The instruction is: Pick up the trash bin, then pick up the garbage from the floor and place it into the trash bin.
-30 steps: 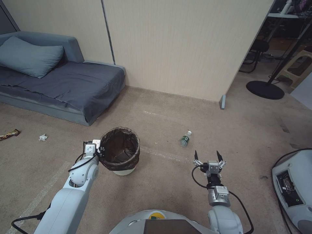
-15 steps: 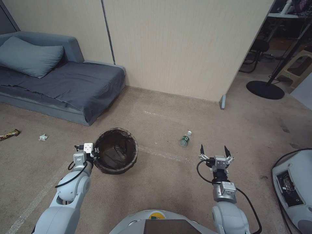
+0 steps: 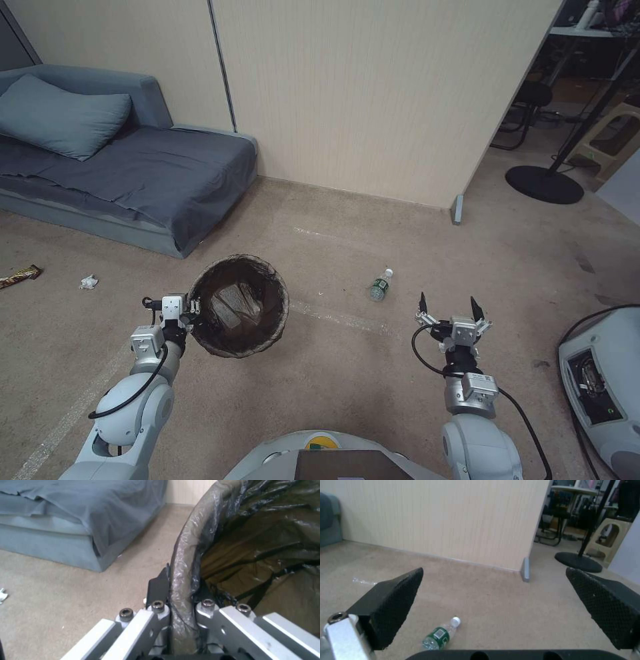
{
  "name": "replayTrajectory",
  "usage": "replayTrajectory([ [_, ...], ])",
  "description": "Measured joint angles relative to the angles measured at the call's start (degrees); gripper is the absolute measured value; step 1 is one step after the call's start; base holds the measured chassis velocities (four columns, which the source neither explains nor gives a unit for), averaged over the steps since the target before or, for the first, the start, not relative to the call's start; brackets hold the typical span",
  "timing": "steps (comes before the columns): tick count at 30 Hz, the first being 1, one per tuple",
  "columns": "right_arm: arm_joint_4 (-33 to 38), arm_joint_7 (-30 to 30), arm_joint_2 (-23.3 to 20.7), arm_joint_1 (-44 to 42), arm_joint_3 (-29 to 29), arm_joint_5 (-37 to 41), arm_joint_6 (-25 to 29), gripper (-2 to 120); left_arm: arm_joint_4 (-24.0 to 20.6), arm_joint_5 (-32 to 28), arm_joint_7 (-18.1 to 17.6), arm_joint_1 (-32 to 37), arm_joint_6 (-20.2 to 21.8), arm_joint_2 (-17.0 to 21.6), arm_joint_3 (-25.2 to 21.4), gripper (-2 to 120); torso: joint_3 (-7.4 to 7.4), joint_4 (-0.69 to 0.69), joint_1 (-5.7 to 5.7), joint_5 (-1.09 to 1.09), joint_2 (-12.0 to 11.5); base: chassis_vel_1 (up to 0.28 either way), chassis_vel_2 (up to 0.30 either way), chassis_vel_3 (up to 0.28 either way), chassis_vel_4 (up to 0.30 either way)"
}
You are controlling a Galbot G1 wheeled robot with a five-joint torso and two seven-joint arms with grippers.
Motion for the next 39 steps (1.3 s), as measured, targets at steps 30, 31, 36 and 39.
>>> replayTrajectory([
  [30,-0.31,-0.33,0.0,-0.24,1.05,0.55,0.14,100,-1.5,0.22,-0.38,1.57,-0.81,-1.68,1.31,3,0.0,0.0,0.0,-0.01,0.0,-0.046,0.042,0.047,-0.045],
  [31,-0.29,-0.33,0.0,-0.3,1.05,0.47,0.22,100,-1.49,0.22,-0.36,1.58,-0.89,-1.62,1.31,3,0.0,0.0,0.0,-0.01,0.0,-0.101,0.107,0.101,-0.121],
  [36,-0.26,-0.32,0.01,-0.47,0.94,0.26,0.36,100,-1.49,0.19,-0.34,1.52,-0.93,-1.45,1.31,3,0.0,0.0,0.0,-0.01,0.0,-0.097,0.096,0.105,-0.115],
  [39,-0.21,-0.3,0.0,-0.51,0.85,0.13,0.42,100,-1.51,0.12,-0.33,1.5,-0.94,-1.36,1.25,3,0.0,0.0,0.0,-0.01,0.0,-0.108,0.115,0.118,-0.132],
])
